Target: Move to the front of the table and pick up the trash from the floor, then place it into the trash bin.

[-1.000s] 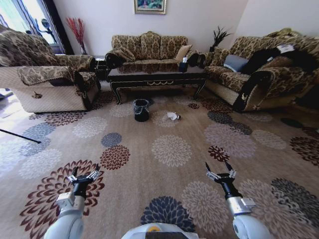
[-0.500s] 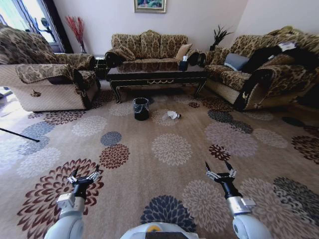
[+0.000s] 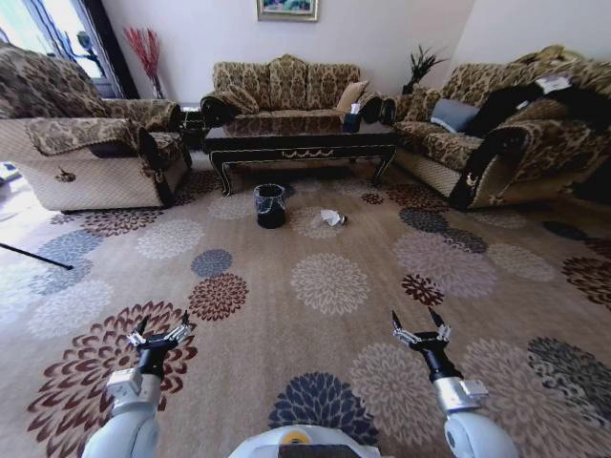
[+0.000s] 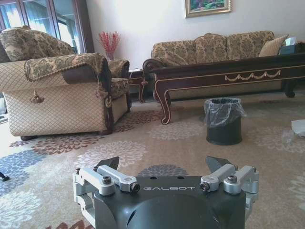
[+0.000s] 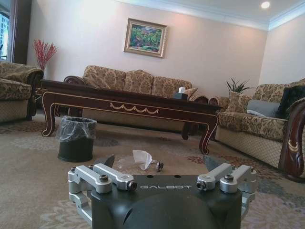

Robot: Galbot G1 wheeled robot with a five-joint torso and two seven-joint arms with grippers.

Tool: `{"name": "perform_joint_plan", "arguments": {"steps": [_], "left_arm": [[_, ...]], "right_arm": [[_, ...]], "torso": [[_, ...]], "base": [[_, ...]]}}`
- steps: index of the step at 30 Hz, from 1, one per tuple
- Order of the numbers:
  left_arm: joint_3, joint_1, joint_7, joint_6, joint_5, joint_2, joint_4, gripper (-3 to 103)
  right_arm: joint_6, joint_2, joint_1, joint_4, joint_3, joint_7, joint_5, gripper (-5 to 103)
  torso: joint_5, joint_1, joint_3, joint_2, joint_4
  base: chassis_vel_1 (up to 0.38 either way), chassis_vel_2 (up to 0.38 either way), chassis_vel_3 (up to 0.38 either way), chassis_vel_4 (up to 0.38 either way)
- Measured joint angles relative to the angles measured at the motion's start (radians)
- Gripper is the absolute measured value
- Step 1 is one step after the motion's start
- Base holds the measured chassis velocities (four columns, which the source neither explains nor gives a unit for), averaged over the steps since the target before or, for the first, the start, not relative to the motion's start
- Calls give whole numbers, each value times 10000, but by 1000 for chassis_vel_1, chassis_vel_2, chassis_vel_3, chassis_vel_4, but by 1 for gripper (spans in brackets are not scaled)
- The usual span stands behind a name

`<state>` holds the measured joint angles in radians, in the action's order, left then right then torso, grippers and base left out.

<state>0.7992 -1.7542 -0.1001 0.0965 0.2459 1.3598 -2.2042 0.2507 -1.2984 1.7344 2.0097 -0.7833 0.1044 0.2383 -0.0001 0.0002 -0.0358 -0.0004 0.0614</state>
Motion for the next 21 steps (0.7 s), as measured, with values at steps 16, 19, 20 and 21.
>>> {"name": "perform_joint_plan", "arguments": {"steps": [16,19,20,21], "left_arm": [[-156,14,-103,-1621,32,47,231,100],[-163,-56,-3,-1679,54,97,281,100],[-163,-56,-3,-1679,54,97,281,100],[-142,-77,24,-1712,73,103,315,100]], "right_arm": [[347,-23,24,-164,-24,659,106,100],[401,-14,-36,-282,-39,676,92,100],[401,-14,-36,-282,-39,676,92,100],[422,-2,-30,-302,-58,697,87,100]], "torso": [[1,-2,48,1,0],[1,-2,34,0,0],[1,-2,34,0,0],[1,-3,30,0,-1]], "base": [[0,0,0,0],[0,0,0,0],[0,0,0,0],[0,0,0,0]]}}
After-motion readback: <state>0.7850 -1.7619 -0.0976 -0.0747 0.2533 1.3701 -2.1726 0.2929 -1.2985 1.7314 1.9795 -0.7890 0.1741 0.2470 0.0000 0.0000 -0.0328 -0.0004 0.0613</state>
